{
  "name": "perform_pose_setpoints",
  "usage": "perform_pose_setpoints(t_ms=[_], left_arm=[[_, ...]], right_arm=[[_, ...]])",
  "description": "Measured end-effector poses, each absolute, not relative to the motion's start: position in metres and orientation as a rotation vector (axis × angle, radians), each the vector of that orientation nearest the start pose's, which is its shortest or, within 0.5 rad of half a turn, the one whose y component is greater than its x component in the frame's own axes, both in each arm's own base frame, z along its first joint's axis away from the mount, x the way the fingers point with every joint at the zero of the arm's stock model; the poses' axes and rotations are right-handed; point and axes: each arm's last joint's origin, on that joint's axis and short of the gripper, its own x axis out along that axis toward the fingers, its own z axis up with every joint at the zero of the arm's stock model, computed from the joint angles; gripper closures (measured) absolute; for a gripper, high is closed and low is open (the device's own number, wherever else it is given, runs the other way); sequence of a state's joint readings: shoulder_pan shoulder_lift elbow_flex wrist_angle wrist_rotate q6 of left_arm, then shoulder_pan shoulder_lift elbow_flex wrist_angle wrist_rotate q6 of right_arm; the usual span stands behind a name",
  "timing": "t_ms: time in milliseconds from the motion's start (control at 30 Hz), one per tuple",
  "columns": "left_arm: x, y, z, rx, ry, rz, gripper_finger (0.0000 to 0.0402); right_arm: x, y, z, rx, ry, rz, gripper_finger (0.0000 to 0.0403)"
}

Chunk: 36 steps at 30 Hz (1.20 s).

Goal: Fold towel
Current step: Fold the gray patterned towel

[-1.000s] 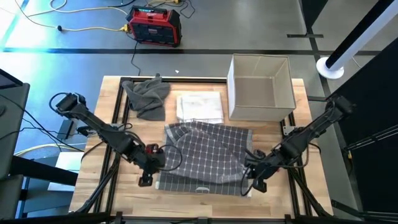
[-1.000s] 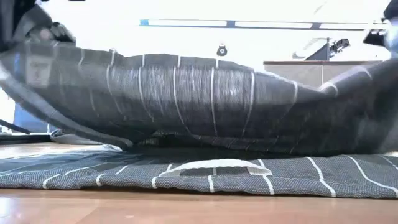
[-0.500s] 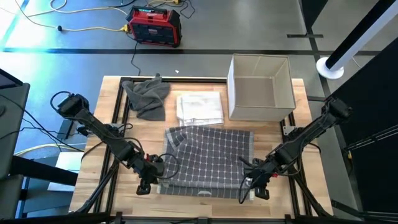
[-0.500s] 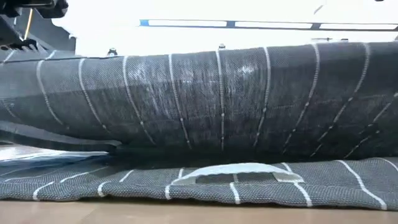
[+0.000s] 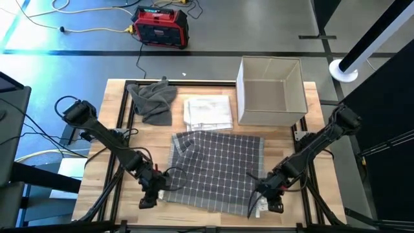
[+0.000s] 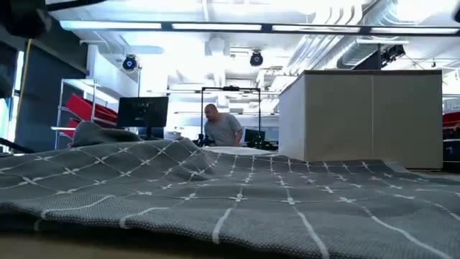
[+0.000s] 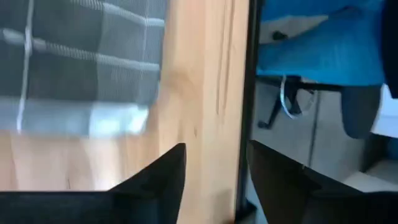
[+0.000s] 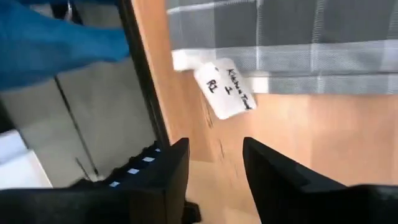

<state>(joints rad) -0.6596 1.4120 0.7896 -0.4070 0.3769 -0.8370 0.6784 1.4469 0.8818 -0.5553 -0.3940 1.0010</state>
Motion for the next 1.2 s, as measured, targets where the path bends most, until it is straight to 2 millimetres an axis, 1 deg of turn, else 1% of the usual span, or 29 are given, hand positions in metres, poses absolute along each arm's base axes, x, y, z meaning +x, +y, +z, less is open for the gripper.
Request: perform_pose_setpoints(t_ms=[267, 367, 433, 500, 567, 667, 767, 833, 900, 1000, 1200], left_arm=[[0.194, -0.137, 0.192, -0.287, 1.264, 0.049, 0.0246], [0.202, -0.127, 0.192, -0.232, 1.152, 0.178, 0.0260], [0.207, -0.122, 0.188, -0.205, 1.079, 0.251, 0.0272], [0.209, -0.113, 0.179, -0.175, 1.034, 0.333, 0.0284], [0.215, -0.106, 0.178, -0.177, 0.948, 0.401, 0.0294], [0.219, -0.095, 0.172, -0.167, 0.844, 0.494, 0.0305], [0.227, -0.084, 0.167, -0.185, 0.763, 0.531, 0.0312], [0.230, -0.077, 0.157, -0.193, 0.779, 0.504, 0.0314], [0.229, -0.069, 0.146, -0.186, 0.822, 0.484, 0.0316], [0.233, -0.061, 0.140, -0.216, 0.803, 0.461, 0.0317], [0.225, -0.043, 0.125, -0.225, 0.851, 0.519, 0.0317]], right_arm=[[0.202, 0.148, 0.223, 0.612, 1.191, -0.047, 0.0281], [0.209, 0.142, 0.218, 0.586, 1.143, -0.123, 0.0307], [0.215, 0.143, 0.210, 0.570, 1.151, -0.143, 0.0336], [0.220, 0.145, 0.200, 0.532, 1.178, -0.152, 0.0374], [0.226, 0.150, 0.195, 0.535, 1.167, -0.112, 0.0395], [0.236, 0.163, 0.183, 0.560, 1.172, -0.021, 0.0394], [0.248, 0.173, 0.181, 0.588, 1.094, 0.075, 0.0401], [0.251, 0.181, 0.176, 0.595, 1.081, 0.114, 0.0401], [0.252, 0.184, 0.168, 0.588, 1.094, 0.115, 0.0402], [0.257, 0.196, 0.160, 0.608, 1.073, 0.177, 0.0403], [0.263, 0.204, 0.146, 0.629, 1.093, 0.237, 0.0403]])
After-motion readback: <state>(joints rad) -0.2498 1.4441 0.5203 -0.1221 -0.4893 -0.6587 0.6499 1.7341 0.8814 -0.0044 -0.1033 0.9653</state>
